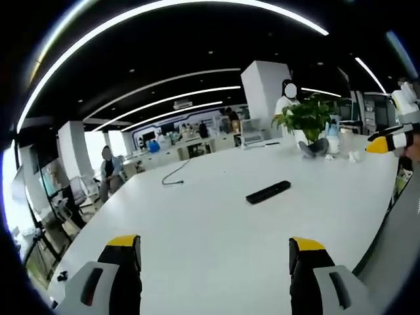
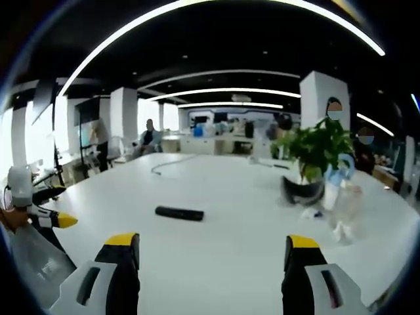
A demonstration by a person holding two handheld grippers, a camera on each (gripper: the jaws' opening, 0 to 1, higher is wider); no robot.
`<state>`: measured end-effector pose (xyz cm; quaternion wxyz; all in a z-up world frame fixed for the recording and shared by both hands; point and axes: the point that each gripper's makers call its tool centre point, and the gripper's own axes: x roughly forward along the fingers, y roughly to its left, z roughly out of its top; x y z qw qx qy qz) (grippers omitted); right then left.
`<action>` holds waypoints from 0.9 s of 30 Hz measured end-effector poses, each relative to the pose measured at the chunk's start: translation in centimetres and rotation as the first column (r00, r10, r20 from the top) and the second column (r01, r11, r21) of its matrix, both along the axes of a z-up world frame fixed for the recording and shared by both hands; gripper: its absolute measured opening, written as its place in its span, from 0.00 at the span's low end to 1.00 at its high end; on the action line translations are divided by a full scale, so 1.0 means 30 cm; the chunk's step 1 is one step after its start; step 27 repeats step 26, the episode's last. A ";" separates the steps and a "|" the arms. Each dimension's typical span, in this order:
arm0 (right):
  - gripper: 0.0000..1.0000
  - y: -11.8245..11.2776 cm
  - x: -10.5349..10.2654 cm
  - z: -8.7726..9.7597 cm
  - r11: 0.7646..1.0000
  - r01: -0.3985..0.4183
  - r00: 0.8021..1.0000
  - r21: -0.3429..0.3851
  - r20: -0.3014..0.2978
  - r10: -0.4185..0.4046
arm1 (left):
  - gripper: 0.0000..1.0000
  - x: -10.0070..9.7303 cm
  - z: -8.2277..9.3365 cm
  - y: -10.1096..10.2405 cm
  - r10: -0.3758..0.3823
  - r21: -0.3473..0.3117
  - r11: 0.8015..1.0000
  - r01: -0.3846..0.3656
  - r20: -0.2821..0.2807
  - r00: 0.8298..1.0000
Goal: Press the specified remote control buttons in sequence, fully releasing each button before pressing the next.
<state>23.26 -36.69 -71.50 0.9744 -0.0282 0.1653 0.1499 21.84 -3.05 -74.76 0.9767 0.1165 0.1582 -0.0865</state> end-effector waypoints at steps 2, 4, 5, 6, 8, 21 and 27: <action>0.90 0.003 -0.001 0.003 1.000 -0.004 1.000 -0.001 0.004 0.004 | 0.97 -0.001 -0.003 0.001 0.000 0.004 1.000 0.000 -0.006 1.000; 0.90 0.002 -0.001 0.003 1.000 -0.003 1.000 0.000 0.006 0.003 | 0.98 -0.002 -0.001 -0.002 -0.003 -0.001 1.000 0.003 -0.004 1.000; 0.90 0.001 -0.001 0.003 1.000 -0.002 1.000 0.003 0.005 0.002 | 0.97 -0.002 0.001 -0.003 -0.005 -0.001 1.000 0.005 0.000 1.000; 0.90 0.000 -0.001 0.003 1.000 -0.002 1.000 0.005 0.004 0.001 | 0.96 -0.001 0.001 -0.003 -0.006 0.002 1.000 0.006 0.001 1.000; 0.90 -0.001 -0.001 0.003 1.000 -0.001 1.000 0.008 0.004 0.000 | 0.93 -0.002 -0.003 -0.004 -0.009 0.012 1.000 0.009 -0.005 1.000; 0.90 0.013 -0.001 -0.005 1.000 -0.012 1.000 -0.018 -0.003 0.012 | 0.98 0.003 0.022 0.004 0.007 -0.045 0.999 -0.005 0.030 1.000; 0.90 0.021 -0.003 0.002 0.999 -0.015 1.000 -0.034 0.006 0.015 | 0.99 0.005 0.027 0.013 0.021 -0.069 0.997 -0.019 0.038 0.999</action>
